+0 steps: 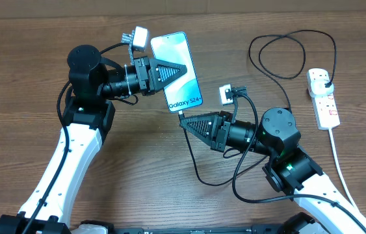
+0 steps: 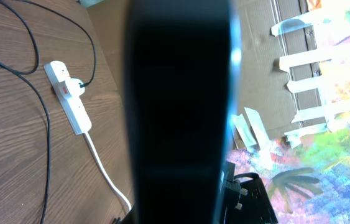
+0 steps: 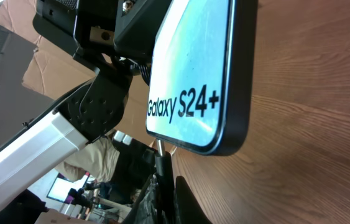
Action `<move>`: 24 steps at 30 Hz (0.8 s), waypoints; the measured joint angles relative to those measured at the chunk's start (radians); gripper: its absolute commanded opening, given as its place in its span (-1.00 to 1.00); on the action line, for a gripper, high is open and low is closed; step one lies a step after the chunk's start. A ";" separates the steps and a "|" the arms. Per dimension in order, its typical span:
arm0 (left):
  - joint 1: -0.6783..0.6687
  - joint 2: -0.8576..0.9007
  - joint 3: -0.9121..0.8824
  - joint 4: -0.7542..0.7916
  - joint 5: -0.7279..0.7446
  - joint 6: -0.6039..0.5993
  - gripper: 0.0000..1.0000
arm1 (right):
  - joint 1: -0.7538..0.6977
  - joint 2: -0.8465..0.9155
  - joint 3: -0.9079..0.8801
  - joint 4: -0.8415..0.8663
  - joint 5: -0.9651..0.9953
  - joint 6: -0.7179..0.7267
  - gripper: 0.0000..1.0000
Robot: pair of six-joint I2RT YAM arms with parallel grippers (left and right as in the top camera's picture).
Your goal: Plug charger to phone and switch on socket
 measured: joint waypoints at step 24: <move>0.023 0.001 0.000 -0.007 0.015 -0.026 -0.91 | -0.080 -0.006 0.000 0.054 -0.014 0.017 -0.93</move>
